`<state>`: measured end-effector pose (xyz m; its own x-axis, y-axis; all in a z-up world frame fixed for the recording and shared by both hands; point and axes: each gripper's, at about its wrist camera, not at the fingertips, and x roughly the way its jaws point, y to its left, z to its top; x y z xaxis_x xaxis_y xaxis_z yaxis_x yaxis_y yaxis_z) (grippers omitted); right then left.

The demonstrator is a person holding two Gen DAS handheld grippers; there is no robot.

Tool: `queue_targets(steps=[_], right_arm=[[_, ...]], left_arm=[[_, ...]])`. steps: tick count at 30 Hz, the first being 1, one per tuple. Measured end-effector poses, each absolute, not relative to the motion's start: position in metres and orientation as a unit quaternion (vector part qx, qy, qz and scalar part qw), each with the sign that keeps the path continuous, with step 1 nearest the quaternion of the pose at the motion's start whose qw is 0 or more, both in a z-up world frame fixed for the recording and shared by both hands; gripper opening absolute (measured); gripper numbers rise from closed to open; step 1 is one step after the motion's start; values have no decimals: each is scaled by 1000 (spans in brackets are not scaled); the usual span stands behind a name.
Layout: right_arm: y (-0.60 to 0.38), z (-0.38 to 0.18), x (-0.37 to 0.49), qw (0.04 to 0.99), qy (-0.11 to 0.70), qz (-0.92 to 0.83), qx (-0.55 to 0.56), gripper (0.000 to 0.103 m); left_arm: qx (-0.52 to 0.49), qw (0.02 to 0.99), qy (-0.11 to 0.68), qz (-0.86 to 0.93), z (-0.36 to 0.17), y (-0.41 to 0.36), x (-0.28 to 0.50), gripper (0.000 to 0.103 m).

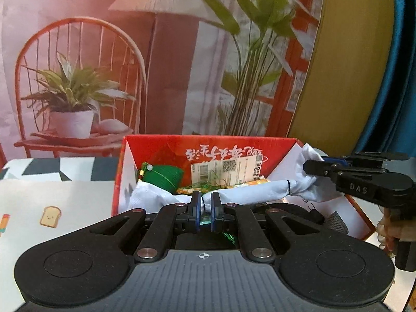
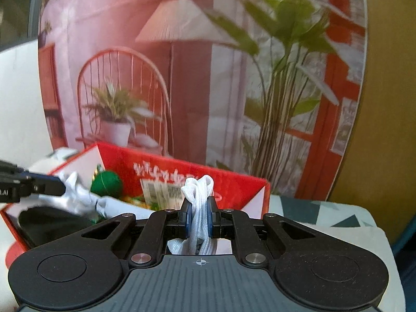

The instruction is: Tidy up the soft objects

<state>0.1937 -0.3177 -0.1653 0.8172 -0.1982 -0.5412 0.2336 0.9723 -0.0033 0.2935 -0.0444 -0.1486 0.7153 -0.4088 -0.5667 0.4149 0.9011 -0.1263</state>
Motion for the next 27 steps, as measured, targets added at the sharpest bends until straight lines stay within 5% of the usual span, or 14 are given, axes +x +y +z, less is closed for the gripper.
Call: queue_targets(steps=[4,8,9,18,27], right_arm=[[-319,-170,196,947,298,-115,33,18],[-323,-167,189,947,294,-123,45,32],[-323,-165,186,947,293,-125,48,36],[-314,-132,148,956,254,-121,87,103],[-286,-89,107,962,218,-126,108,103]], left_arm=[[10,927,305,-220,-150,-43,293,14],[5,932,295,-212,-143,-38,285,83],[3,934,286,-212,-140,-37,280,91],[-2,951,249,-186,-106,-26,231,103],[16,971,207,-119,-70,-22,173,103]])
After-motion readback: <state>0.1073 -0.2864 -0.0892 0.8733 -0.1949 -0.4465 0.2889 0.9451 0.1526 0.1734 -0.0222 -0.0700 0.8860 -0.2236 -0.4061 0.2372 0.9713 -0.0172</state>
